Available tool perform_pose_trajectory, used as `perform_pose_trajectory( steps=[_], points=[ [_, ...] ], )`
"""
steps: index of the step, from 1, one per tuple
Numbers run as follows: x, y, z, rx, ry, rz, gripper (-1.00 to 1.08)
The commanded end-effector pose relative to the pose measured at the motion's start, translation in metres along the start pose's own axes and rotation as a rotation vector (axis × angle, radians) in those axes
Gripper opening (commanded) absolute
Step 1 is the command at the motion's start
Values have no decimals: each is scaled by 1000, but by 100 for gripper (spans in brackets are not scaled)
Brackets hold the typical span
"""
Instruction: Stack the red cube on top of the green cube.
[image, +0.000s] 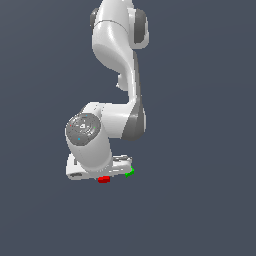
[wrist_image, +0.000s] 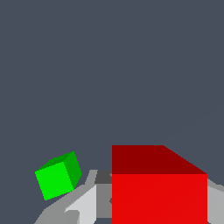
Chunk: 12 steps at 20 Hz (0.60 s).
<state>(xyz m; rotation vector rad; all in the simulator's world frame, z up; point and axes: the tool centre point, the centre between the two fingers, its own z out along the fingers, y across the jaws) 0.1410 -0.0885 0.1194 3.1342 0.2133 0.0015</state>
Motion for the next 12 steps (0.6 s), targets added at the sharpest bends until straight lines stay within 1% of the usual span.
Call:
perform_pose_trajectory(
  steps=[1, 7, 12],
  points=[
    [0, 0, -1, 0, -1, 0, -100],
    [-1, -3, 1, 0, 0, 0, -100],
    [-6, -12, 7, 0, 0, 0, -100]
  ],
)
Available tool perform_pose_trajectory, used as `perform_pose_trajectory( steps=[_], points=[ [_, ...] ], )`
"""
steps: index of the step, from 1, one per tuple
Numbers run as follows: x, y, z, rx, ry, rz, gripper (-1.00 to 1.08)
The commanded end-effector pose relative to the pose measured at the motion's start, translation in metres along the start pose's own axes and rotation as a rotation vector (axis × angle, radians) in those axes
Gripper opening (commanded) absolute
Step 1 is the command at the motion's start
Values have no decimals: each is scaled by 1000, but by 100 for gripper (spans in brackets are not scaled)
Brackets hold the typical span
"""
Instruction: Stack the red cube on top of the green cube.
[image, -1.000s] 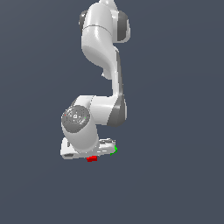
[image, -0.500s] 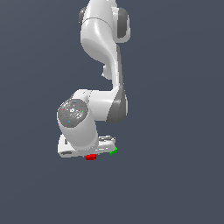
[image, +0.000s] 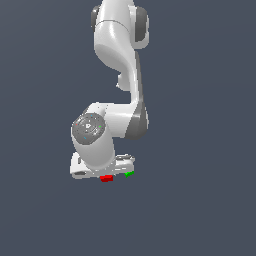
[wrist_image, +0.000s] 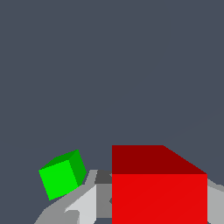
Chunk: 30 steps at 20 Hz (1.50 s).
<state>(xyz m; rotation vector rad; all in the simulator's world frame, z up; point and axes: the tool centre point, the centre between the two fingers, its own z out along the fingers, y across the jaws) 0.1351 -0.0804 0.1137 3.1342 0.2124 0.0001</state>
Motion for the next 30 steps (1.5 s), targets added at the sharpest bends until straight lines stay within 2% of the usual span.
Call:
perform_pose_trajectory(
  steps=[1, 15, 23, 24, 30],
  points=[
    [-3, -6, 3, 0, 1, -1, -100],
    [-33, -69, 43, 0, 0, -1, -100],
    [-40, -85, 53, 0, 0, -1, -100],
    [-40, -85, 53, 0, 0, -1, 100],
    [-40, -85, 53, 0, 0, -1, 100]
  ],
)
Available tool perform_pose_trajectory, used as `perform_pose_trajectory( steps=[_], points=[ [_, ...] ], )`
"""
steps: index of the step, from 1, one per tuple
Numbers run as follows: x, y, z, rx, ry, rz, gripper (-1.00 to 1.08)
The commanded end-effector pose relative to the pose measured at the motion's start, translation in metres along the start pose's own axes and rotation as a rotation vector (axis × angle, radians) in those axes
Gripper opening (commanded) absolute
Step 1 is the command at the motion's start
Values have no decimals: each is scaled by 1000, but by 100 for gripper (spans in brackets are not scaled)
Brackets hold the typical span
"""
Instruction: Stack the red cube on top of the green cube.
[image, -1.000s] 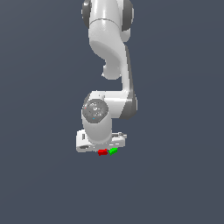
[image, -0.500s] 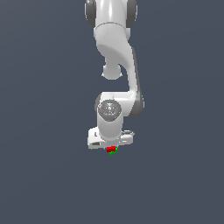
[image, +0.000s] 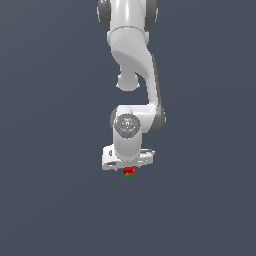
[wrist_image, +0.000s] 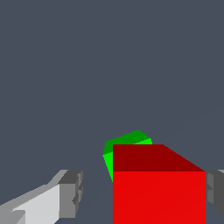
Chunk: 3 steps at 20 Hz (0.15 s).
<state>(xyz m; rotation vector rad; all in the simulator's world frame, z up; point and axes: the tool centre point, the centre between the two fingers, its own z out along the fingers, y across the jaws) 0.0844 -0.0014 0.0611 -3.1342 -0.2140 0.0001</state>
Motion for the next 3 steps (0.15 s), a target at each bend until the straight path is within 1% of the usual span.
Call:
perform_pose_trajectory(
  steps=[1, 3],
  points=[
    [0, 0, 0, 0, 0, 0, 100],
    [0, 0, 0, 0, 0, 0, 100]
  ],
)
